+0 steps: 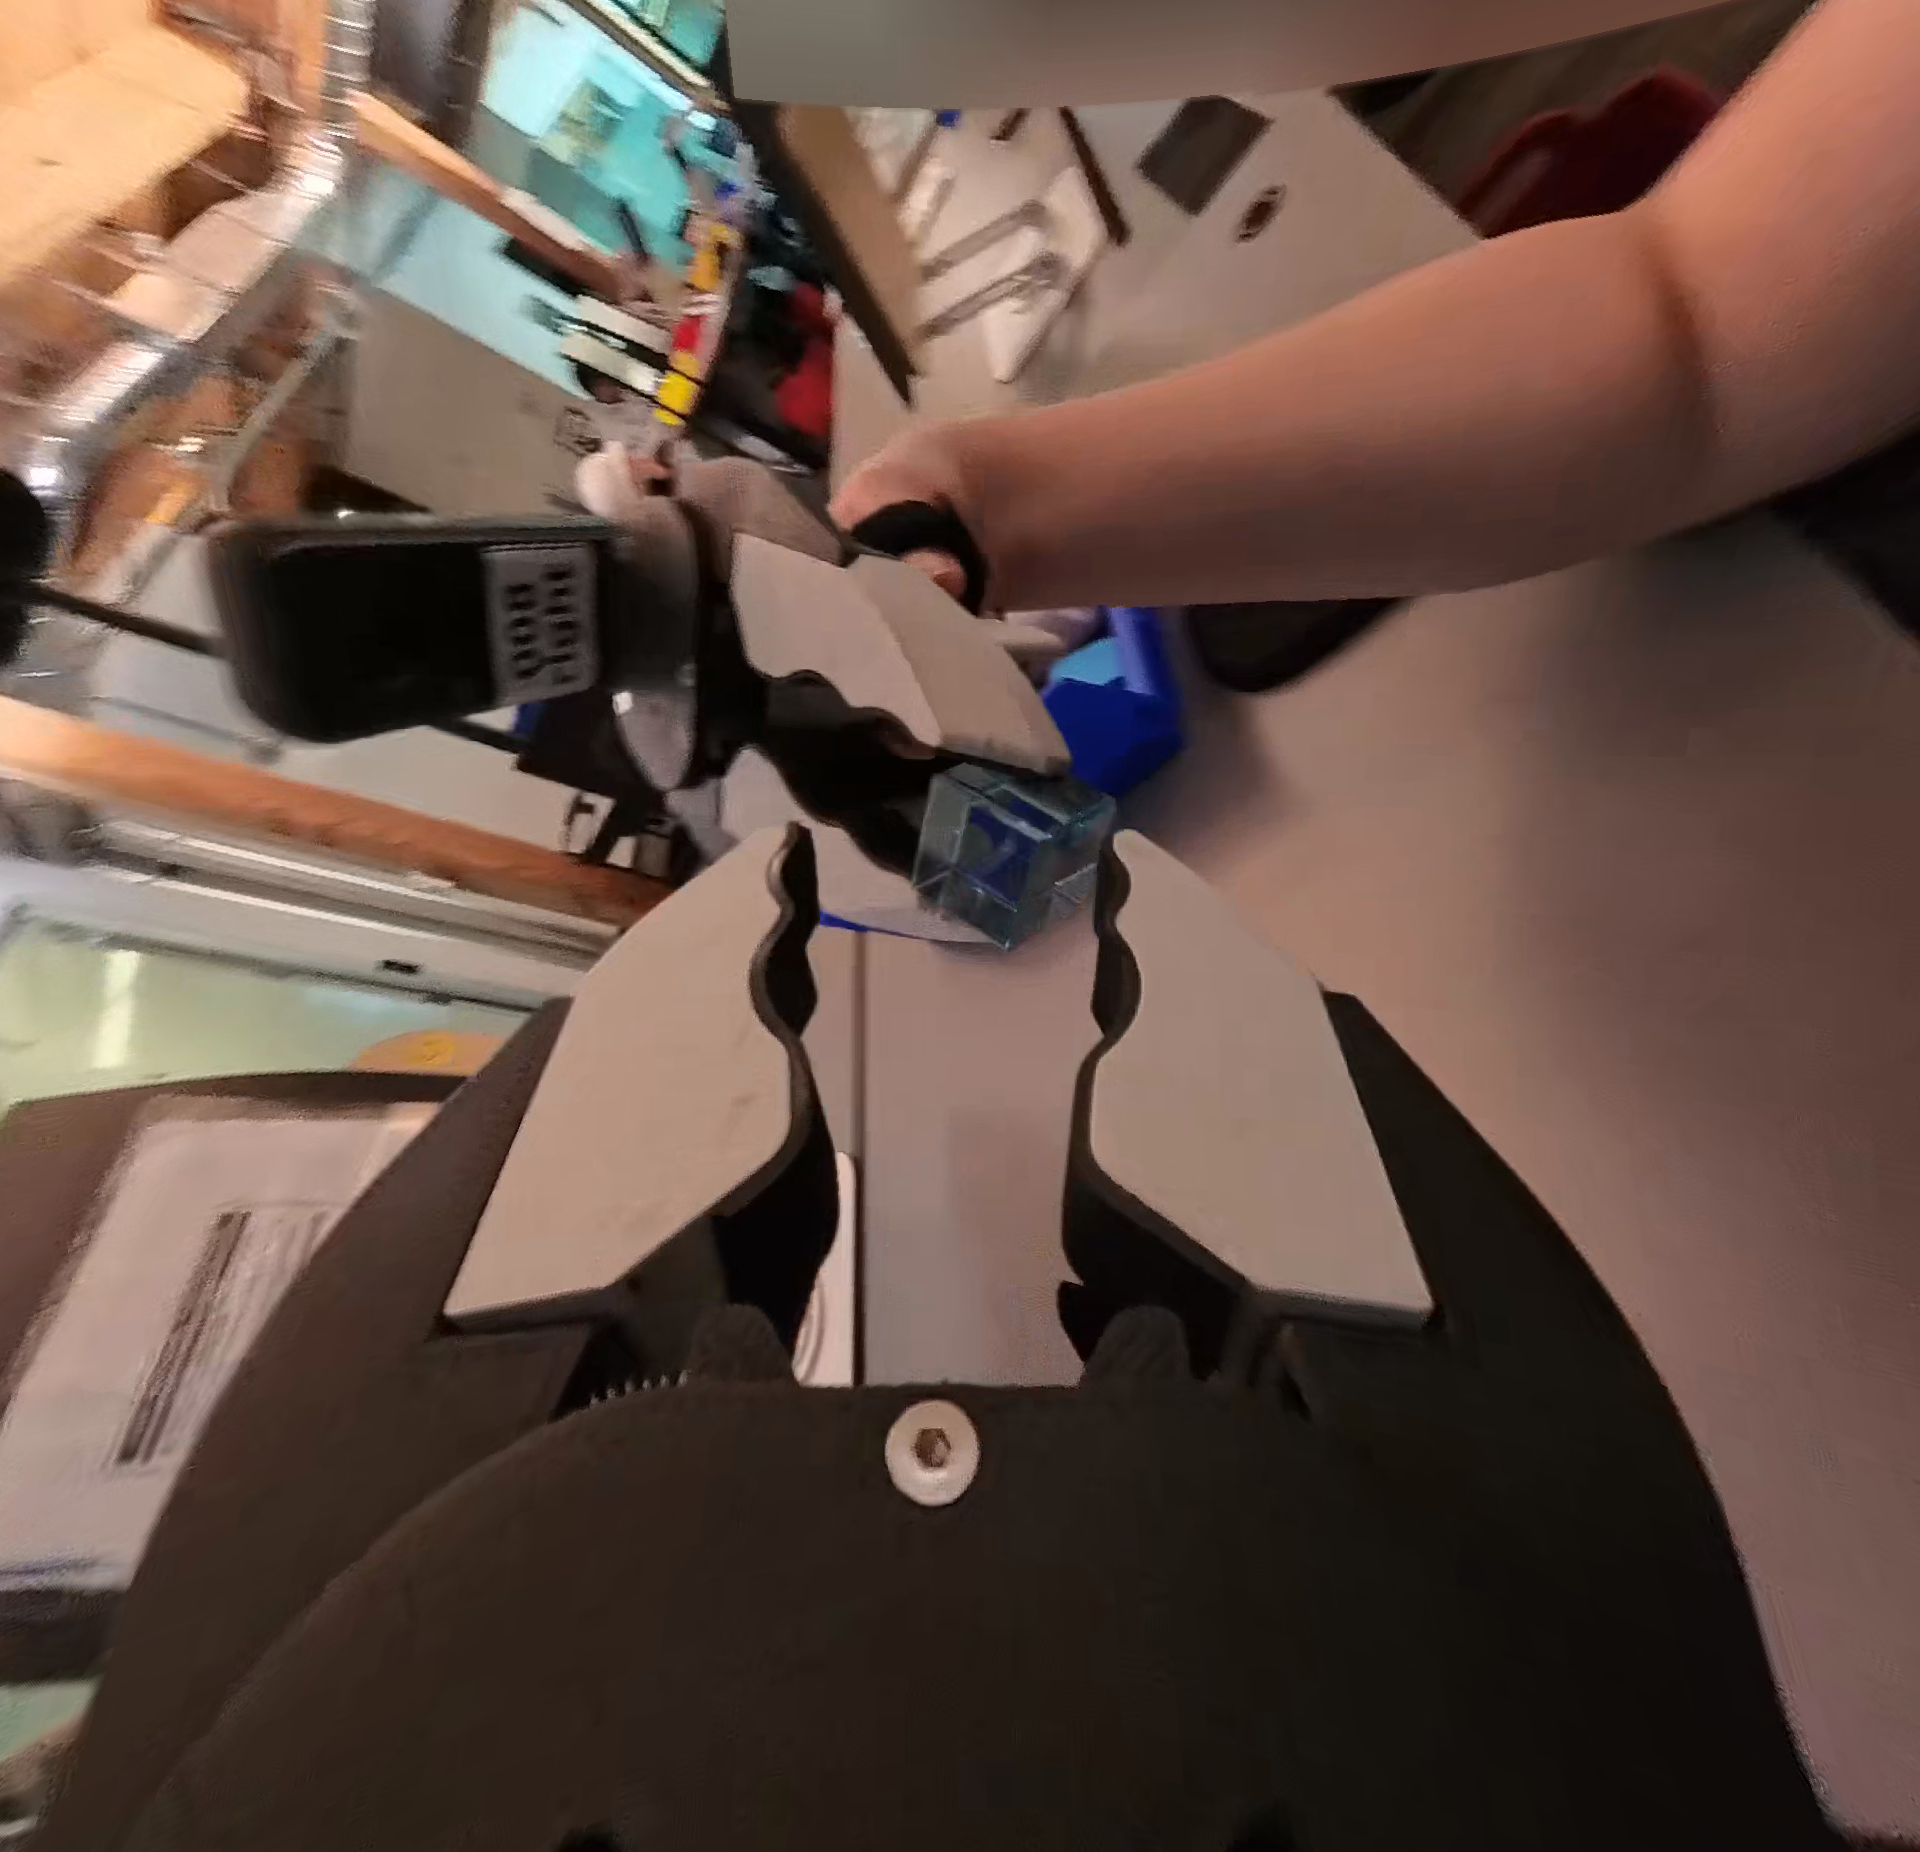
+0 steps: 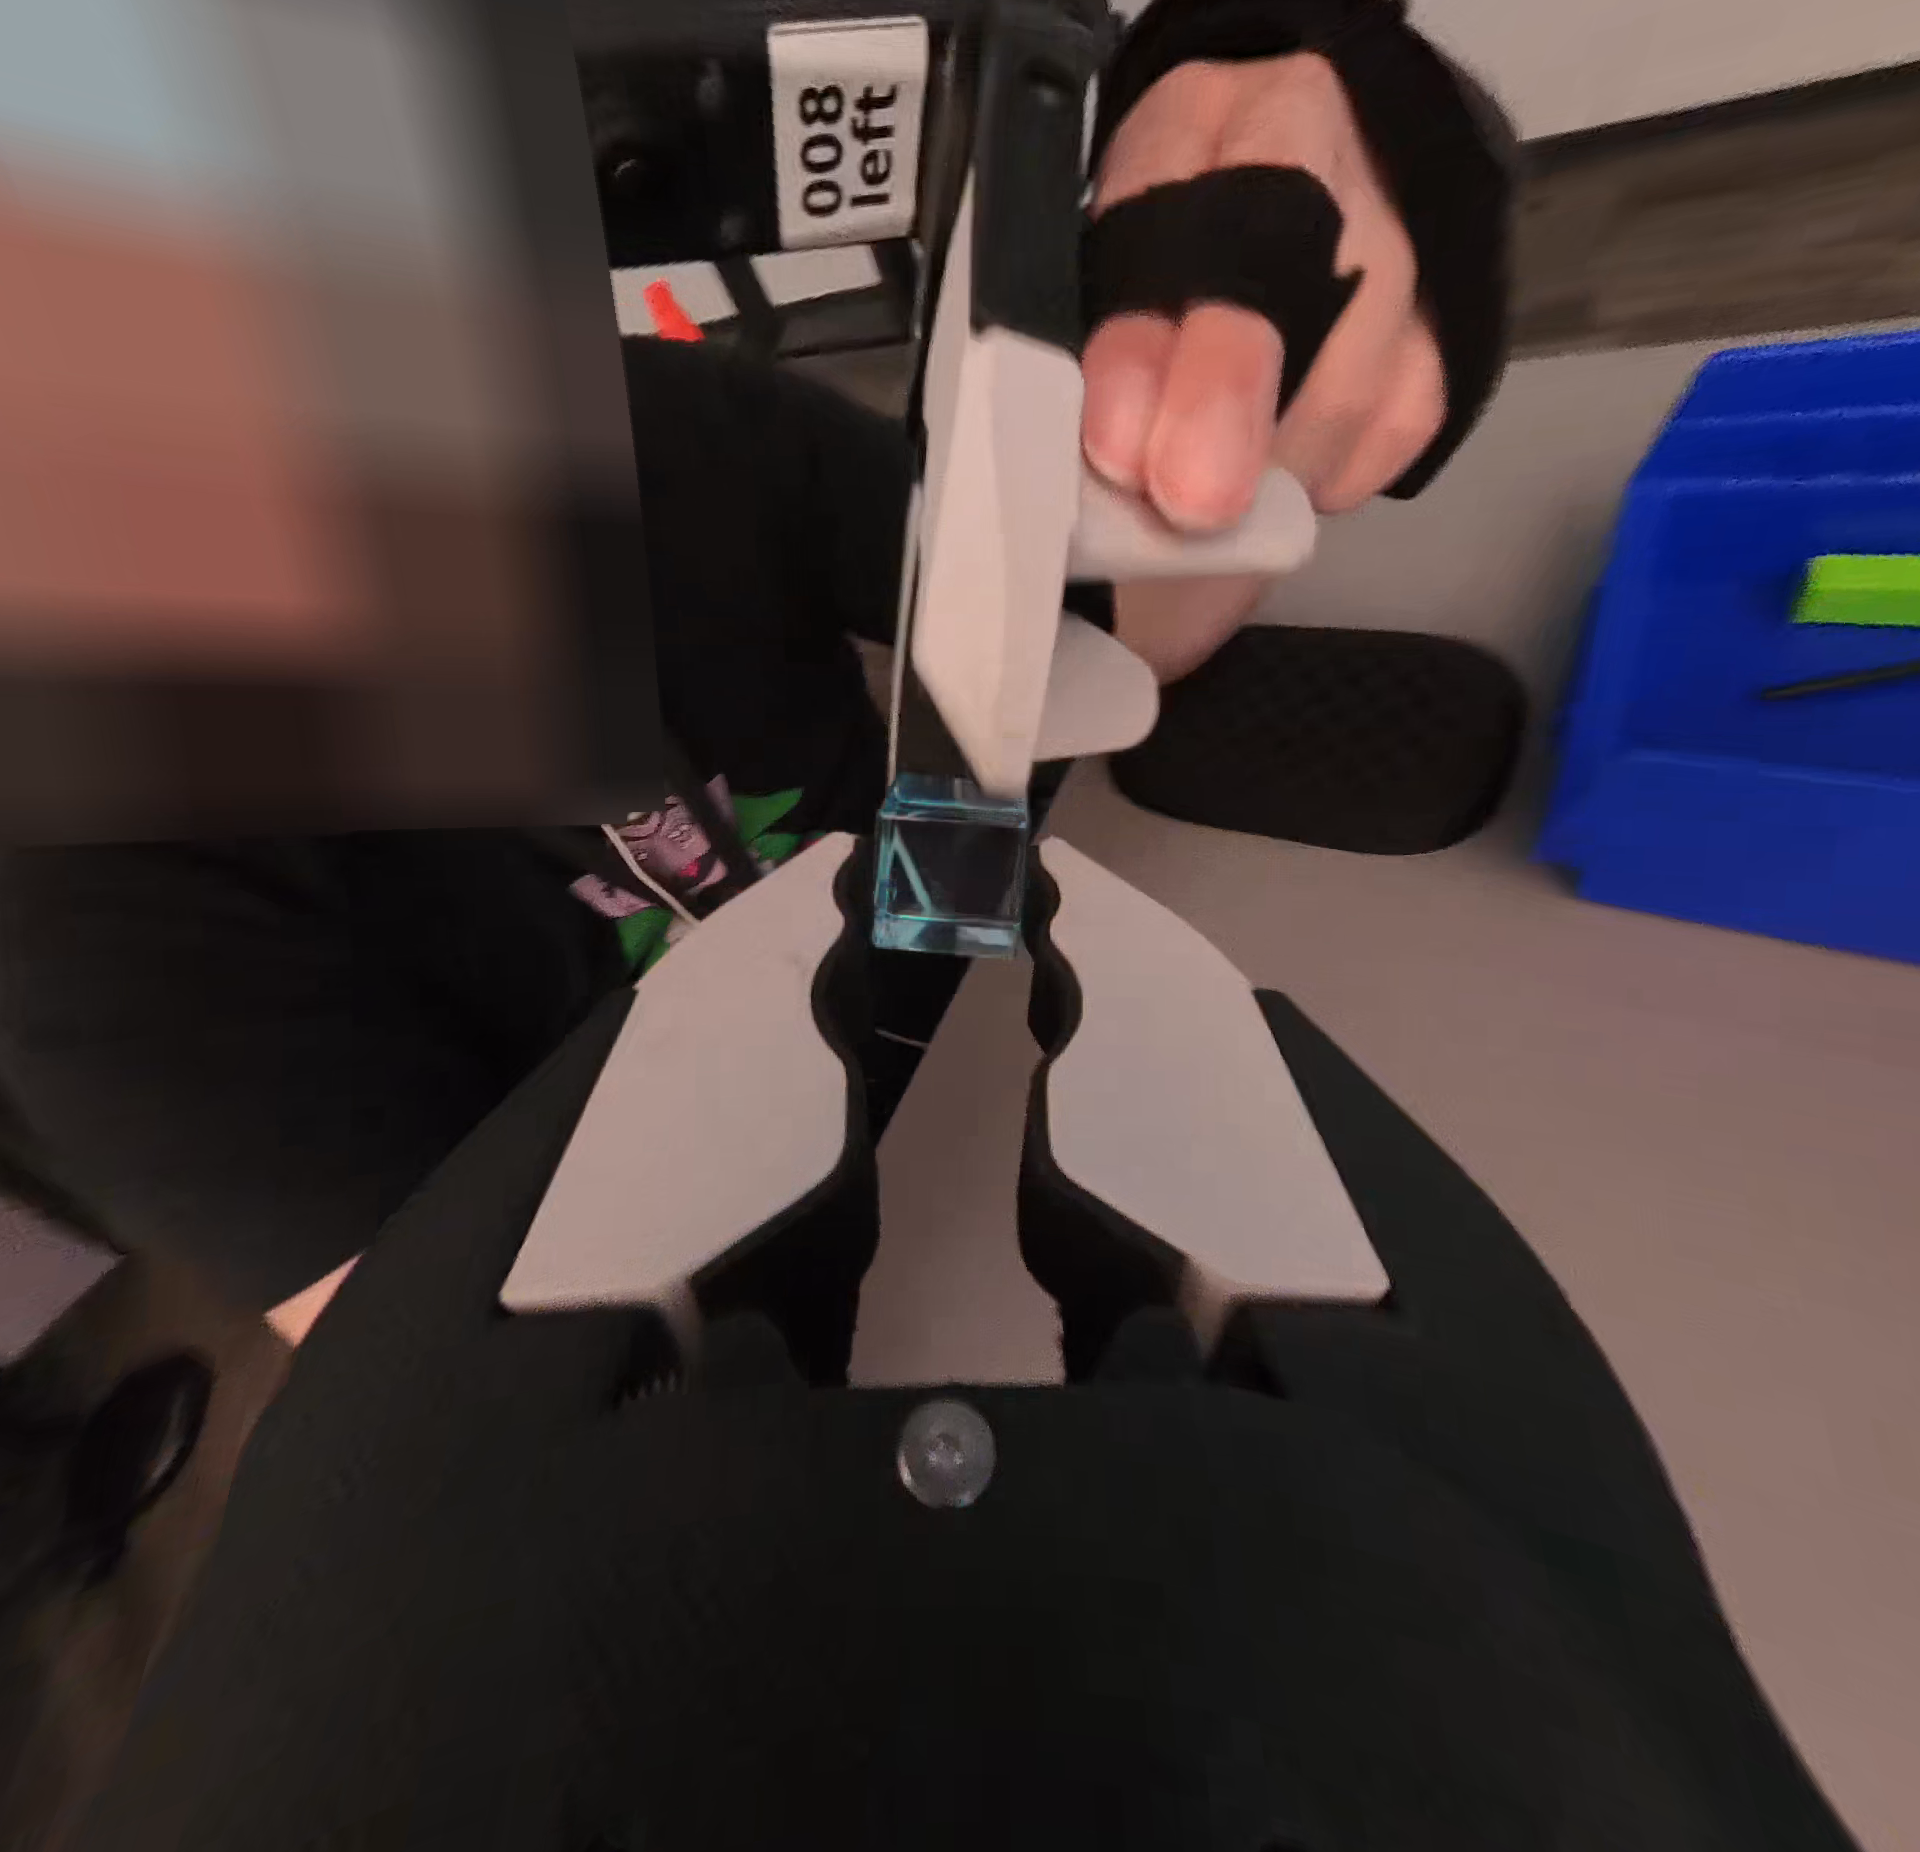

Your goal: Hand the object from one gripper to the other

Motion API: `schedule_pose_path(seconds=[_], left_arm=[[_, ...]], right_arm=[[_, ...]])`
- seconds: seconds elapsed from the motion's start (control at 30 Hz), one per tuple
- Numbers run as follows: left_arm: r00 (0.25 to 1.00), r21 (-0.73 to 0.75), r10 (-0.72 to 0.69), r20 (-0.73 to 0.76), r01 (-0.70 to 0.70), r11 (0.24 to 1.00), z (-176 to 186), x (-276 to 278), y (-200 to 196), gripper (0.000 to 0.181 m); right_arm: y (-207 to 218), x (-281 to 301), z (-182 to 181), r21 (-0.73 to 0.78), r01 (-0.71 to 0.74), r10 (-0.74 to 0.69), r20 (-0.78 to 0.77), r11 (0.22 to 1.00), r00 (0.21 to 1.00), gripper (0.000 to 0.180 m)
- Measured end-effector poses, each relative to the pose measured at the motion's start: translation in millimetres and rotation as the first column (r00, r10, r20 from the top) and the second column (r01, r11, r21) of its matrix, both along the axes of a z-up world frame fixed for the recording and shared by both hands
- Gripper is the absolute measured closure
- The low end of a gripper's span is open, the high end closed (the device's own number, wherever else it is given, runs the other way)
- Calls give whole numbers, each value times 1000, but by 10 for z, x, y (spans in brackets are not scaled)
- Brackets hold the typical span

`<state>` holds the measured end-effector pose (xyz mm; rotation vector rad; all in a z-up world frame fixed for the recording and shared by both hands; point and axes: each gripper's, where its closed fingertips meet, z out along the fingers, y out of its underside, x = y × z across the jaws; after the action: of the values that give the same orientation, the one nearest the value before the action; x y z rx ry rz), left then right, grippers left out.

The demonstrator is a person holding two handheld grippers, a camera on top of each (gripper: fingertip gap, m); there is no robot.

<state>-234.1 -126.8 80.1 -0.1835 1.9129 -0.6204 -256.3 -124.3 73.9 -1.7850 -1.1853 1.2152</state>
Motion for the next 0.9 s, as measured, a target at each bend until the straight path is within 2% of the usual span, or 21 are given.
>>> schedule_pose_path(seconds=[0.03,0.13,0.17,0.23,0.3,0.37,0.43,0.47,0.5,0.57,0.6,0.63,0.7,0.77,0.9], left_arm=[[1000,19,-15,-21,16,1000,-64,1,-27,132],[991,64,-66,-116,74,995,-283,-33,-103,144],[989,83,-77,-128,88,993,-329,-38,-119,151],[993,122,-45,-105,58,991,-331,4,-78,153],[997,122,59,-51,-53,991,-214,93,76,153],[988,39,151,32,-152,988,14,169,250,153],[977,-124,196,90,-184,975,278,193,374,153],[972,-225,212,102,-185,957,406,192,431,153],[971,-326,222,86,-184,927,502,183,482,153],[981,-511,196,0,-169,843,608,149,536,153],[985,-593,165,-52,-163,788,637,131,547,153],[987,-663,125,-103,-162,731,653,115,554,153],[981,-761,42,-189,-173,625,664,92,573,153],[968,-810,-9,-250,-204,549,643,96,619,153],[936,-812,-82,-344,-252,526,504,115,611,153]], right_arm=[[-19,-39,-21,-21,-22,22,8,1000,1000,151],[-53,-107,-154,-42,-66,69,72,997,995,151],[-49,-121,-157,-43,-74,77,69,996,995,151],[7,-112,-123,-12,-59,60,44,998,997,152],[192,-65,8,113,55,-53,-15,992,998,146],[390,11,271,315,214,-182,-129,924,975,133],[483,119,562,530,346,-260,-233,774,937,120],[486,170,693,638,388,-278,-271,665,922,113],[472,225,826,735,432,-297,-318,523,900,107],[432,335,991,865,474,-354,-398,162,846,114],[448,370,996,912,410,-409,-379,-13,830,121],[519,397,943,944,310,-496,-323,-110,806,125],[713,412,751,985,115,-655,-170,-126,737,122],[804,342,692,982,-1,-701,-132,-187,701,119],[841,112,693,963,-5,-648,-178,-270,741,124]])
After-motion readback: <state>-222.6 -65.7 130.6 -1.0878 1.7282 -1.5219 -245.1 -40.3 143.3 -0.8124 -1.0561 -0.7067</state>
